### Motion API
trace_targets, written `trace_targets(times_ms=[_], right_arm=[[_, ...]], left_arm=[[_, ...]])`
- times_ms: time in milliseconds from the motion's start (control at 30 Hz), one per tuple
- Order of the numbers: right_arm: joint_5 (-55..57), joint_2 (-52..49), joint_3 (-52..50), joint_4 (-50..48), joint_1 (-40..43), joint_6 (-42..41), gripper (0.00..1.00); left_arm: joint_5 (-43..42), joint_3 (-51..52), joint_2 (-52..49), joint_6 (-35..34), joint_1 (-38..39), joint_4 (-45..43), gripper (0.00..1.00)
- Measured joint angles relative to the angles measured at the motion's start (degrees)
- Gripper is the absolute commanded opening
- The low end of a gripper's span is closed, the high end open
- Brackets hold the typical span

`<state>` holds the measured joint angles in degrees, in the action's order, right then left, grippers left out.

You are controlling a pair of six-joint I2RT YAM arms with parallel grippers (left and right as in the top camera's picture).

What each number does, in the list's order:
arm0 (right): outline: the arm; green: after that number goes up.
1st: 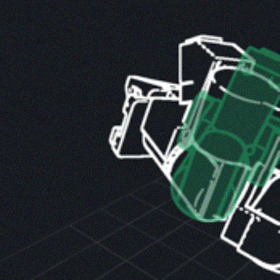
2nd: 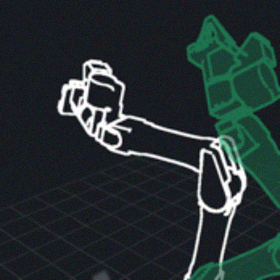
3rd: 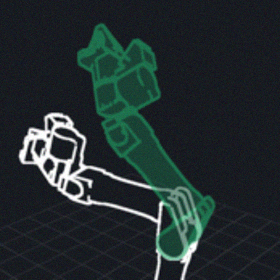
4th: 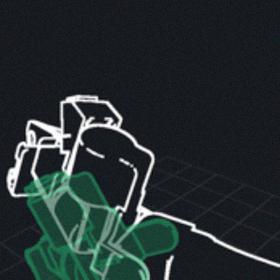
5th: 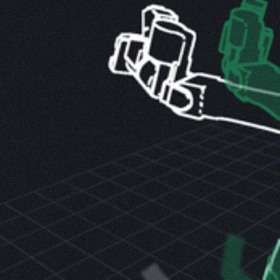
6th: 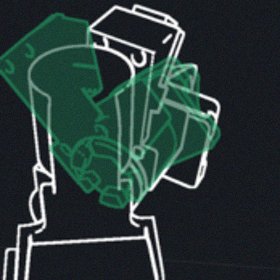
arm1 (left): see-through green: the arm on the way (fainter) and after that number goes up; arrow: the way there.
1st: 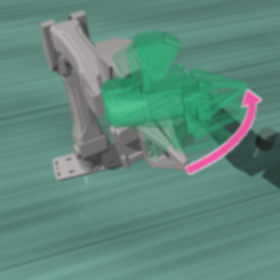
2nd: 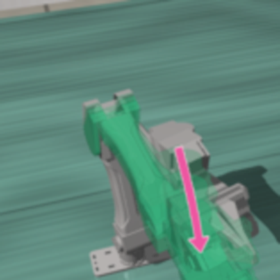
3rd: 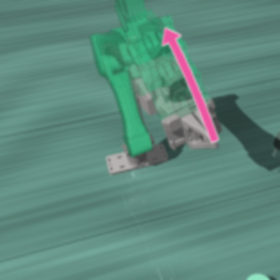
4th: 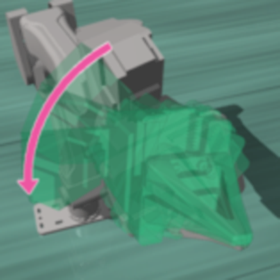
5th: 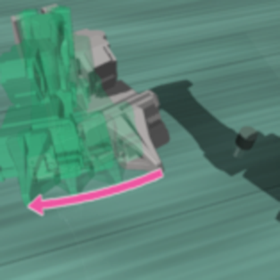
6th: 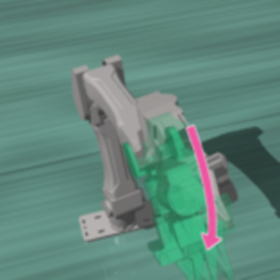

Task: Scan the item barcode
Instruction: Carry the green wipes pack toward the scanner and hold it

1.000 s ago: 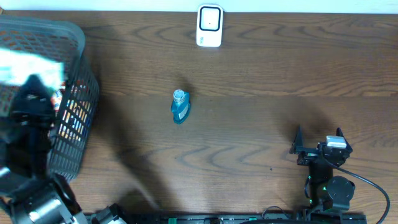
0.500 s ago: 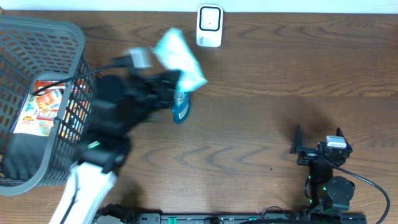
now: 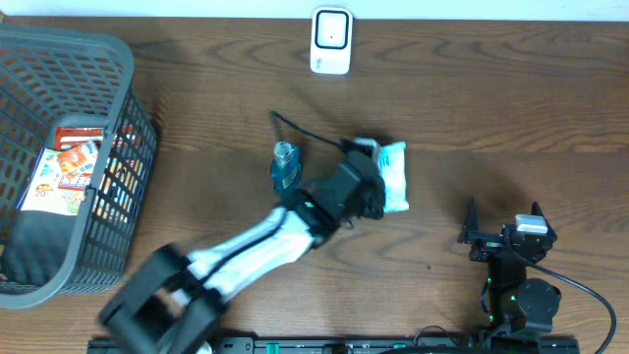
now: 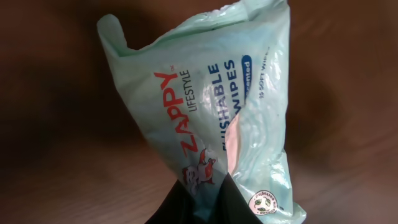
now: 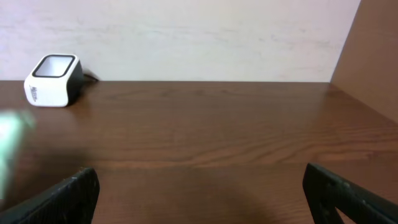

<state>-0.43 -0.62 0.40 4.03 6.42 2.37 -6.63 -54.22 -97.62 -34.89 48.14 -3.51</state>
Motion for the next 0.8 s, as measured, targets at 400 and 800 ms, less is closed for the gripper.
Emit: trace_targets(times_ms=[400, 800], right_arm=[[0.02, -0.02, 0.0, 0.0, 0.0, 0.0, 0.99], [0.0, 0.0, 0.0, 0.0, 0.0, 0.0, 0.99]], left_arm=[[2.14, 0.0, -5.66, -1.33, 1.49, -0.02, 0.08], [2.56, 0.0, -5.66, -3.52, 1.49, 2.82, 0.64]])
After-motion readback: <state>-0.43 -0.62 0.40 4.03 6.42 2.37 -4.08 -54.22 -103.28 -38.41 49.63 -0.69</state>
